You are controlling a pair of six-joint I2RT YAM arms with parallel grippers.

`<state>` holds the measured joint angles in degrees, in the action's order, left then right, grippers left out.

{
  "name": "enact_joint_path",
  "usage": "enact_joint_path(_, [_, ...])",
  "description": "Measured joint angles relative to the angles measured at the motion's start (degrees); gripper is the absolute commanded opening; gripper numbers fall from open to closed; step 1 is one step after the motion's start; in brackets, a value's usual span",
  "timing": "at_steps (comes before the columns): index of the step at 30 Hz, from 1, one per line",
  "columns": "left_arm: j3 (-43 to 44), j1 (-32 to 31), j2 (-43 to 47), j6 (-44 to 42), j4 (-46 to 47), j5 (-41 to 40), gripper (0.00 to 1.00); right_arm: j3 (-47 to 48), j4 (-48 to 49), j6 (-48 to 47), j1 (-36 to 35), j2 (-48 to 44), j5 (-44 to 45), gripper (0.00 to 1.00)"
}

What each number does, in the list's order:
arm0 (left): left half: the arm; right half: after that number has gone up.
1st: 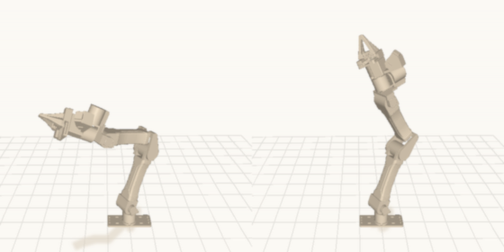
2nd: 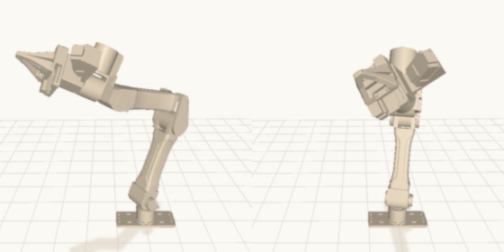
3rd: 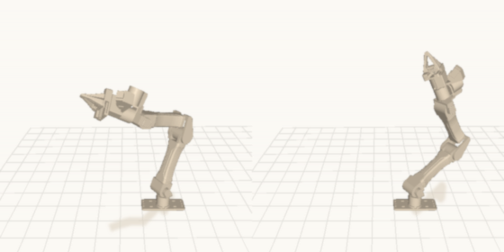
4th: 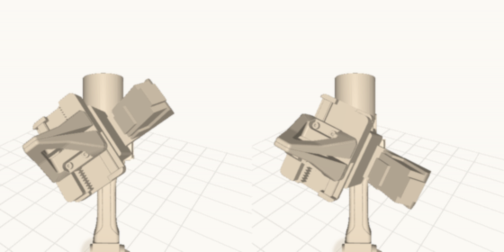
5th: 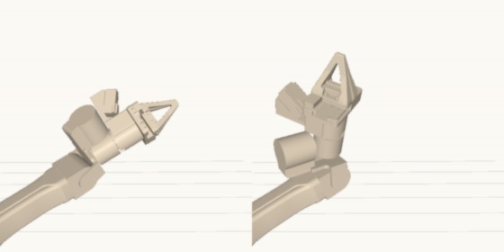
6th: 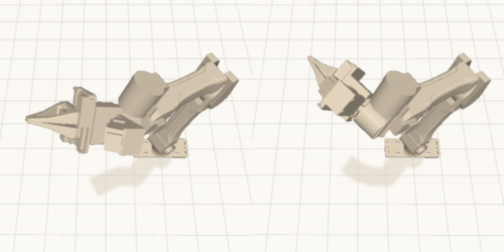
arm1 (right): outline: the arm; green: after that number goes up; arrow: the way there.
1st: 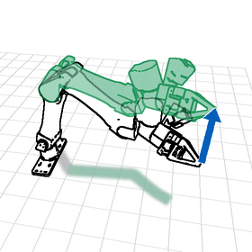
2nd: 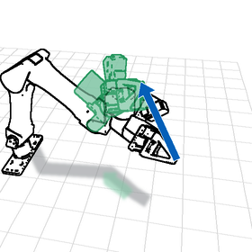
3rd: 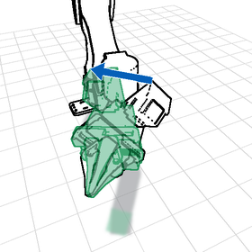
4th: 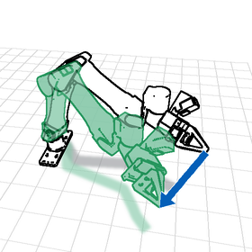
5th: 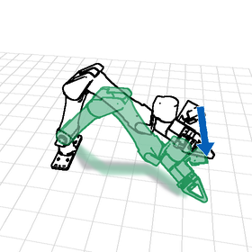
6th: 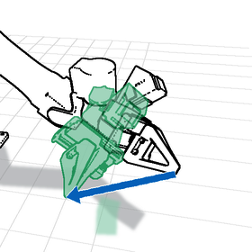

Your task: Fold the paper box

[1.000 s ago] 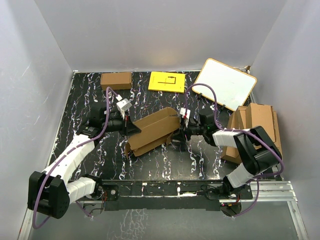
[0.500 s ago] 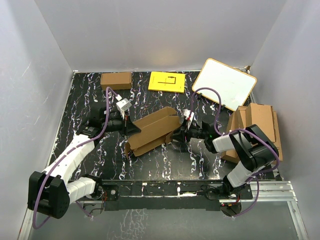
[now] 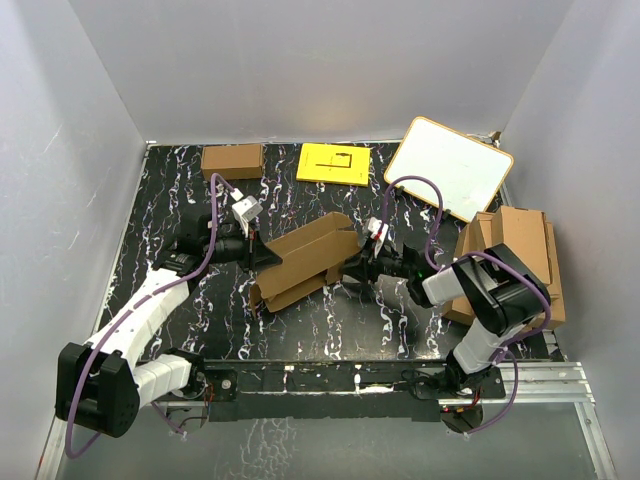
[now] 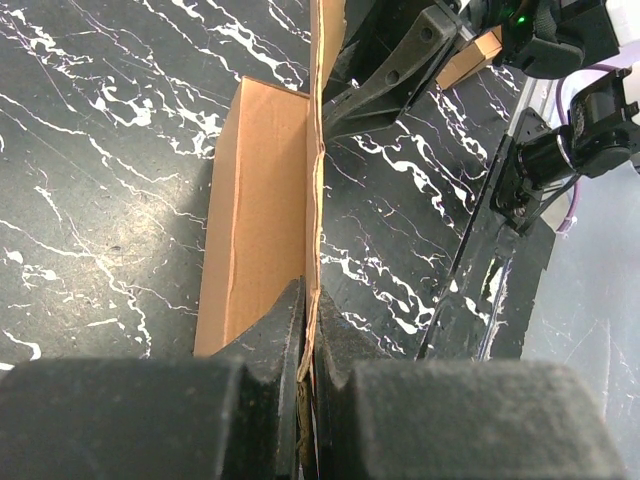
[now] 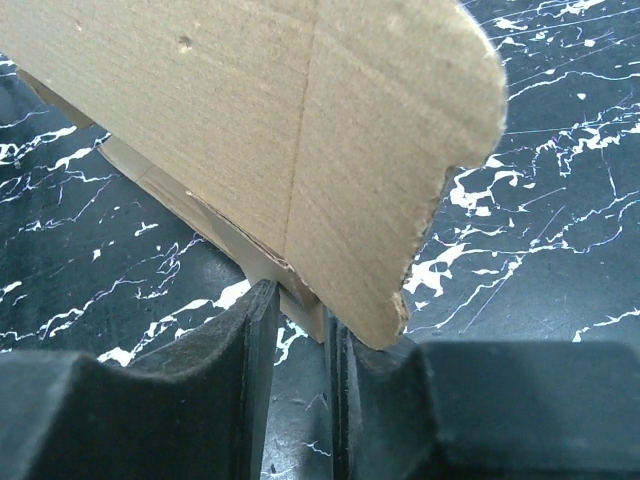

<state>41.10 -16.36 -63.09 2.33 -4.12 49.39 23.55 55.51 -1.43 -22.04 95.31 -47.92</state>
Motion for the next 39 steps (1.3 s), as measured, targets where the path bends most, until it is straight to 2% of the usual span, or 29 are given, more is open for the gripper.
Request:
enact_joint_path(6, [-0.02, 0.0, -0.02, 0.46, 0.57, 0.42, 0.0, 0.0, 1.92, 0.44, 0.02, 1.64, 0.24, 0.15])
enact_joint_path(9, [-0.31, 0.02, 0.0, 0.94, 1.09, 0.79, 0.0, 0.0, 2.45, 0.5, 0.0, 1.81, 0.26, 0.13])
enact_joint_path(20, [-0.61, 0.13, -0.39, 2.67, 2.51, 2.36, 0.0, 0.02, 3.32, 0.55, 0.0, 2.14, 1.16, 0.29])
enact_joint_path(27, [-0.63, 0.28, -1.11, 2.84, 3.08, 2.73, 0.0, 0.26, 6.43, 1.77, -0.15, 4.13, 1.53, 0.36])
enact_joint_path(31, [-0.66, 0.5, -1.36, 2.86, 3.58, 2.8, 0.0, 0.44, 8.87, 2.62, -0.24, 5.79, 1.6, 0.37])
enact_joint_path(39, [-0.72, 1.09, -1.97, 3.34, 4.02, 3.43, 0.0, 1.55, 11.45, 3.41, -0.35, 8.55, 2.01, 0.24])
